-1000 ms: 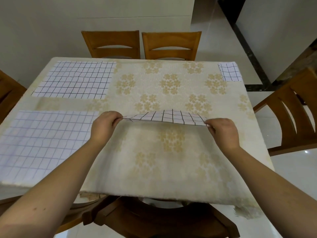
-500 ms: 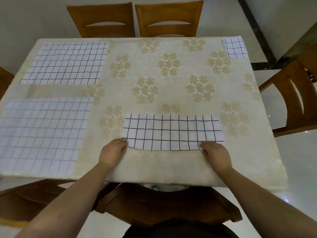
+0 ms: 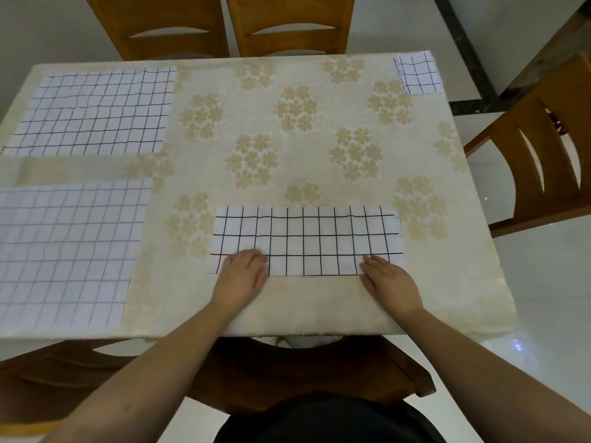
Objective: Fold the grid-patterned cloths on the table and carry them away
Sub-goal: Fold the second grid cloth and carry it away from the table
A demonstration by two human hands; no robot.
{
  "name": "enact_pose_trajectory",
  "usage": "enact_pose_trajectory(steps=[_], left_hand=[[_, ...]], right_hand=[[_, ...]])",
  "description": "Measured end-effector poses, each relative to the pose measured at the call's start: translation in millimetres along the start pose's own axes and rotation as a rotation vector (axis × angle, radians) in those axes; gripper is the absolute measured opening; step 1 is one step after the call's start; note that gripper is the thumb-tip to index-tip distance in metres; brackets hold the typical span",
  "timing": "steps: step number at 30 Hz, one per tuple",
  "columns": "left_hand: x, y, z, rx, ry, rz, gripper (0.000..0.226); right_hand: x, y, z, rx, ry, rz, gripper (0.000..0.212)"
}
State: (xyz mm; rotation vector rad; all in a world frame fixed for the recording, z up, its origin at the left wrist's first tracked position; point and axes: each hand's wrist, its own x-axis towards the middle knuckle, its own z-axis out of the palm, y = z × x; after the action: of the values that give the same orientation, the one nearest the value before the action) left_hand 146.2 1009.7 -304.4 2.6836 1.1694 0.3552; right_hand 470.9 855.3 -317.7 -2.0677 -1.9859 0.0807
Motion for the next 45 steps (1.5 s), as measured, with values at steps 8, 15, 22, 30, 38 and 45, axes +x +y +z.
enact_pose_trajectory(steps=[8,15,22,30,38,45], left_hand=[[33,92,42,0.039,-0.355,0.270,0.055],[44,95,58,0.117,-0.416,0.181,0.058],[43,100,60,0.115,-0.427,0.141,0.056],[43,103,61,0.121,-0.406,0.132,0.056],[48,116,55,0.121,-0.486,0.137,0.055],[58,150,63,0.111,-0.497,0.263,0.061]], right_hand=[[-20,2,5,-0.010,-0.179,0.003,0.058],[-35,8,-1,-0.042,-0.318,0.030,0.062],[-51,14,-5,-0.038,-0.298,0.039,0.057],[-58,8,-9,-0.027,-0.282,0.071,0.057],[-70,17,-9,0.005,-0.234,0.019,0.051],[-75,14,-9,-0.010,-0.268,-0.008,0.054]])
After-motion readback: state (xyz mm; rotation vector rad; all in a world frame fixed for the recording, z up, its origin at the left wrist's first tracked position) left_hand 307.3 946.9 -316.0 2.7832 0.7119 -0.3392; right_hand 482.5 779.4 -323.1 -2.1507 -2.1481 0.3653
